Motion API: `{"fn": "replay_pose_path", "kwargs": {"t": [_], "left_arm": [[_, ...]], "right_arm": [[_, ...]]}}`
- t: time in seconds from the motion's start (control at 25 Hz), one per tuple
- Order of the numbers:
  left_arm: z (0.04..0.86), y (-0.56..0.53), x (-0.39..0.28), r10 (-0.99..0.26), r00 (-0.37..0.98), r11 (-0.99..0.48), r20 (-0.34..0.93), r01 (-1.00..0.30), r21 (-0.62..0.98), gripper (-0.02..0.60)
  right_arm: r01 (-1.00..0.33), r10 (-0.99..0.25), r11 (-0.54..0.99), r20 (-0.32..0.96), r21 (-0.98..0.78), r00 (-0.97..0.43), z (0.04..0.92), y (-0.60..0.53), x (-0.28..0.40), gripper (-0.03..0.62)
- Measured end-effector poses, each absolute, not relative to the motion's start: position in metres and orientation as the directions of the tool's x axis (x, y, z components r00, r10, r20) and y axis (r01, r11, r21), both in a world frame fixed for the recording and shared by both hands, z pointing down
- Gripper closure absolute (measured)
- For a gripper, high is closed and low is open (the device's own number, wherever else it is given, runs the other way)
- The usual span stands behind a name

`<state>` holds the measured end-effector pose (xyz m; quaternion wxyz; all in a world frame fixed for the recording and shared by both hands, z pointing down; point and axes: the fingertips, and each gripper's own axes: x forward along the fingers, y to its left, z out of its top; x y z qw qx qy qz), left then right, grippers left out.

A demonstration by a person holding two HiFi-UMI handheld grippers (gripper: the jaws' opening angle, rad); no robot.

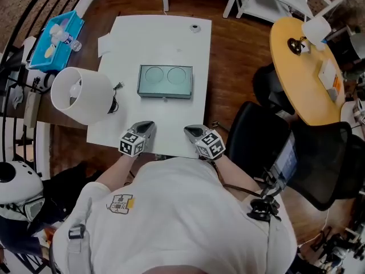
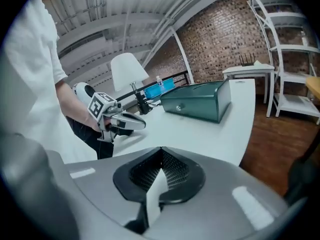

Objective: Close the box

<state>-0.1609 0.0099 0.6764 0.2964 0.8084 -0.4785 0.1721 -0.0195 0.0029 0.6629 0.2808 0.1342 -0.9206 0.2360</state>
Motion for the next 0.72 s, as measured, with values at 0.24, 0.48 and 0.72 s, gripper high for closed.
{"fn": "replay_pose_path", "kwargs": {"t": [0.24, 0.48, 0.72], "left_arm": [[0.675, 0.013, -0.158, -0.671, 0.516, -0.421, 0.532, -0.856, 0.3, 0.581], [0.672, 0.017, -0.154, -0.676, 0.528, -0.449, 0.514, -0.848, 0.281, 0.581], [0.672, 0.021, -0.155, -0.681, 0.528, -0.454, 0.508, -0.848, 0.273, 0.581]], "right_arm": [[-0.381, -0.111, 0.861, 0.606, -0.337, -0.788, 0.67, 0.022, -0.03, 0.594], [-0.379, -0.12, 0.867, 0.603, -0.324, -0.789, 0.665, 0.025, -0.035, 0.594], [-0.373, -0.124, 0.874, 0.599, -0.311, -0.791, 0.661, 0.026, -0.041, 0.594]]}}
